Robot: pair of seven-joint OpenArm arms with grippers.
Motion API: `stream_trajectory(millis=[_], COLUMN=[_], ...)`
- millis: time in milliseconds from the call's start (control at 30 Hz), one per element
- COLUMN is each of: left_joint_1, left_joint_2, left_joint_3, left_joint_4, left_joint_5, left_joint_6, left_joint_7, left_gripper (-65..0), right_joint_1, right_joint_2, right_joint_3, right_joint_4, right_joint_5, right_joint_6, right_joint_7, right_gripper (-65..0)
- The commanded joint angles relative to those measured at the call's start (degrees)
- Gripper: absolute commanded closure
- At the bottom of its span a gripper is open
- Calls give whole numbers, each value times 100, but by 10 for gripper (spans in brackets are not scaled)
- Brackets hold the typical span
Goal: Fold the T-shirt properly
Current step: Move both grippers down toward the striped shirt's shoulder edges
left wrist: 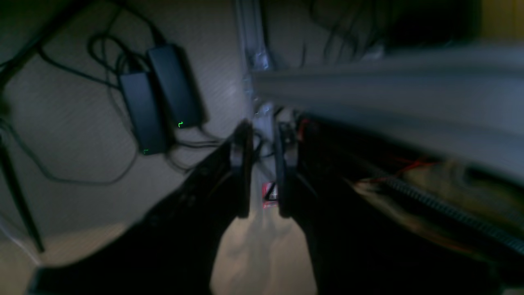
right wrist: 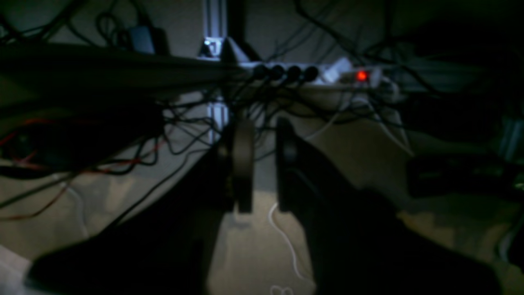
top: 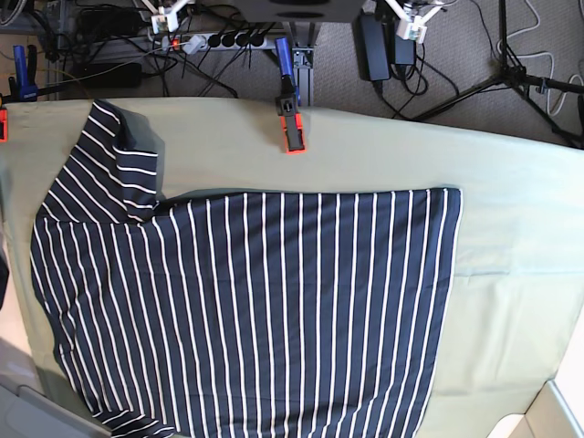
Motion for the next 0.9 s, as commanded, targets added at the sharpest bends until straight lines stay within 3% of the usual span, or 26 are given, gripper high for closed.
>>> stream_trajectory(millis=[0,133,267,367,567,700,867], left_joint_1=[201,723,1261,1676,2218,2317,2315], left_joint_2=[-74,-249,-358,-389,-400,-402,-402], left_joint_3=[-98,-415,-839,-1156,-1700,-1832,-1858], left_joint_4=[273,1276,2297,3036,4402,5180,5818], left_joint_5=[-81,-289,-343,-866,-2105,-2614,-2656], left_joint_6=[-260,-664,-1517,-1525,-1525,-1525,-1525], left_joint_7=[-61,-61,-63,-17,754,1423,1832], left_gripper=[-126,-126,-126,-131,-317,-318,-318], right_joint_1=[-234,-901,-1580,-2100,-2857,-2949,-2802], right_joint_2=[83,280,573,767,911,925,922], right_joint_3=[4,4,7,17,269,732,1447], right_joint_4=[232,1128,2225,3112,4850,5720,6443], right_joint_5=[155,691,1346,1679,2468,3324,4022], right_joint_6=[337,374,372,372,369,372,369], right_joint_7=[96,-85,-463,-505,-850,-1460,-1919], right_gripper=[-87,-87,-87,-90,-243,-258,-289])
